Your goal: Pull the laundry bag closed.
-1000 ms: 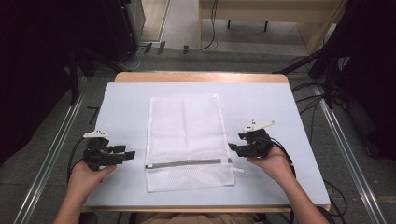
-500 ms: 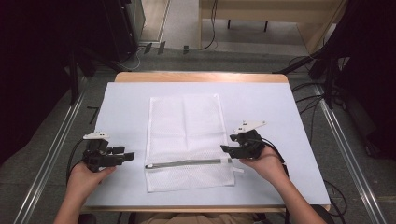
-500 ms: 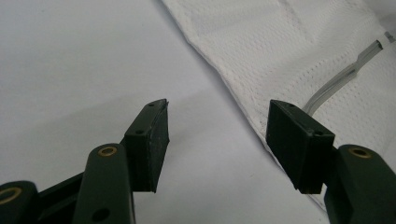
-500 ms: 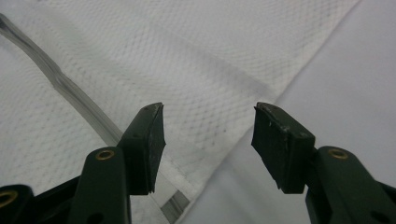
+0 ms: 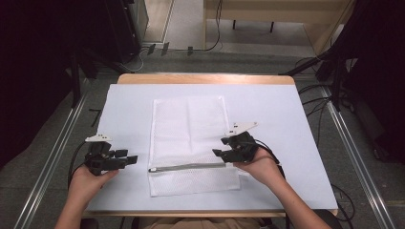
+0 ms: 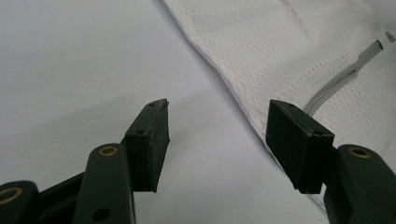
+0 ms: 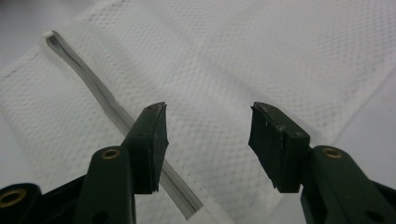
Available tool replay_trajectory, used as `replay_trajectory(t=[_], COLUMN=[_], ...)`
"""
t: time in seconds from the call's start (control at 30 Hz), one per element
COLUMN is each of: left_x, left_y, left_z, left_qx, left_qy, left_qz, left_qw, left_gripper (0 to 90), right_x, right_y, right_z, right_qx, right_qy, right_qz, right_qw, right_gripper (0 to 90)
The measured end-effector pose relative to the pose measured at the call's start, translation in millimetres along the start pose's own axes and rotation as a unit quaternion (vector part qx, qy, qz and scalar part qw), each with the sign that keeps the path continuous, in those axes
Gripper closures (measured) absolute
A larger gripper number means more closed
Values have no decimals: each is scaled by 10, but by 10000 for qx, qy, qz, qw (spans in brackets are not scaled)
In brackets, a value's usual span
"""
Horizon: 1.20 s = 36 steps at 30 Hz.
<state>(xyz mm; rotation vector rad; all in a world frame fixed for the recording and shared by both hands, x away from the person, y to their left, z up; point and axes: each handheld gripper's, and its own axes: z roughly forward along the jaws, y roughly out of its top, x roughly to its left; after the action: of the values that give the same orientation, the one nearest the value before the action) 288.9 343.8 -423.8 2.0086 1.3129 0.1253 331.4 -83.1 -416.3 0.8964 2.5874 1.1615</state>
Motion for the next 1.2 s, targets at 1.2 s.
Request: replay_trajectory(t=[1.2], left_x=[53], left_y=[28], left_z=[35], left_qx=[-22], left_qy=[-67], left_qz=[30], left_qw=[10000], left_gripper=[395], right_x=[612], right_y=[461], right_z=[592], right_qx=[100], right_qy=[847], right_qz=[-640], right_qw=[9943], right_gripper=[548])
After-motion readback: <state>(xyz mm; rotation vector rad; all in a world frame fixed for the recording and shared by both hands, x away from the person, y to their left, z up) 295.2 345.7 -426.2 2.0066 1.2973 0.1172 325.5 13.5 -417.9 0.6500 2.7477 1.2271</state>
